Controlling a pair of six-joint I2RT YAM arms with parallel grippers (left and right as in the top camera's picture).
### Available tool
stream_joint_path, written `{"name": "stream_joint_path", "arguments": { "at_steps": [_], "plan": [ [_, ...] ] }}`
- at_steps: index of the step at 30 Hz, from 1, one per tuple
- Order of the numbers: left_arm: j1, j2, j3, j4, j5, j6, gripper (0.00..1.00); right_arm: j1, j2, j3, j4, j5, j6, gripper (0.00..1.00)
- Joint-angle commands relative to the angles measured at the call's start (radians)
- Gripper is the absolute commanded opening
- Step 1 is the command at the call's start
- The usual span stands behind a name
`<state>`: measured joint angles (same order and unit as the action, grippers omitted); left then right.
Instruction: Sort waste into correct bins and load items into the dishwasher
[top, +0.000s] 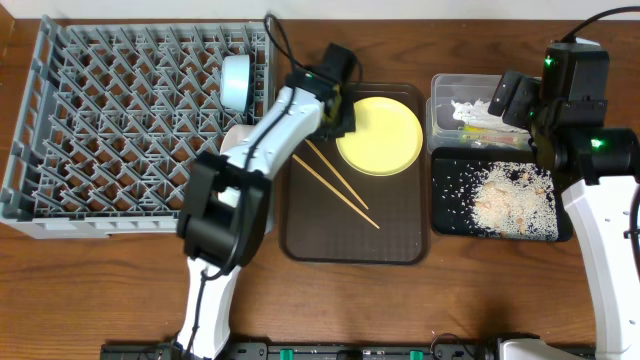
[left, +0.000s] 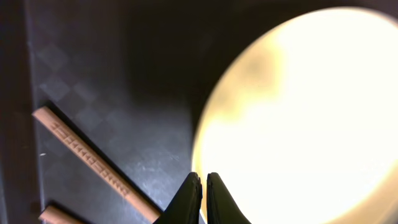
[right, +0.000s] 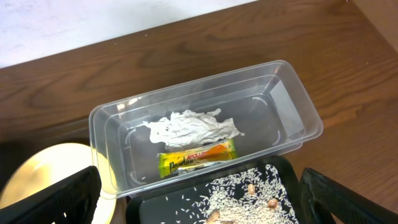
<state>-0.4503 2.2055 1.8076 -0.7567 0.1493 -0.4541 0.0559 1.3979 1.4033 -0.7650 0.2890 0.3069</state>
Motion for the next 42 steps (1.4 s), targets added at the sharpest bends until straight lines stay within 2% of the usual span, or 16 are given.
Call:
{"name": "stream_joint_path", "arguments": {
  "at_steps": [1, 4, 7, 8, 10, 12, 14, 18, 23, 32, 42],
  "plan": [
    [0.031, -0.048, -0.003, -0.013, 0.14, 0.034, 0.08, -0.009, -0.005, 0.001, 0.001, 0.018, 0.011, 0.99],
    [0.055, -0.048, -0.003, -0.021, 0.206, 0.042, 0.07, -0.009, -0.005, 0.001, 0.001, 0.018, 0.011, 0.99],
    [0.075, -0.048, -0.003, -0.024, 0.205, 0.054, 0.08, -0.009, -0.005, 0.001, 0.001, 0.018, 0.011, 0.99],
    [0.077, -0.047, -0.003, -0.024, 0.198, 0.057, 0.23, -0.009, -0.005, 0.001, 0.001, 0.018, 0.011, 0.99],
    [0.073, -0.047, -0.003, -0.024, 0.188, 0.056, 0.41, -0.009, -0.005, 0.001, 0.001, 0.018, 0.011, 0.99],
    [0.06, -0.045, -0.003, -0.023, 0.144, 0.056, 0.52, -0.01, -0.005, 0.001, 0.001, 0.018, 0.011, 0.99],
    [0.043, -0.039, -0.003, -0.021, 0.091, 0.052, 0.57, -0.009, -0.005, 0.001, 0.001, 0.018, 0.011, 0.99],
    [0.011, -0.029, -0.005, -0.018, -0.006, 0.01, 0.59, -0.009, -0.005, 0.001, 0.001, 0.018, 0.011, 0.99],
    [0.006, -0.016, -0.005, -0.003, -0.06, -0.058, 0.59, -0.009, -0.005, 0.001, 0.001, 0.018, 0.011, 0.99],
    [-0.029, 0.047, -0.005, 0.067, -0.158, -0.06, 0.59, -0.009, -0.005, 0.001, 0.001, 0.018, 0.011, 0.99],
    [-0.09, 0.065, -0.006, 0.093, -0.267, -0.056, 0.63, -0.009, -0.005, 0.001, 0.001, 0.018, 0.011, 0.99]
  ]
}}
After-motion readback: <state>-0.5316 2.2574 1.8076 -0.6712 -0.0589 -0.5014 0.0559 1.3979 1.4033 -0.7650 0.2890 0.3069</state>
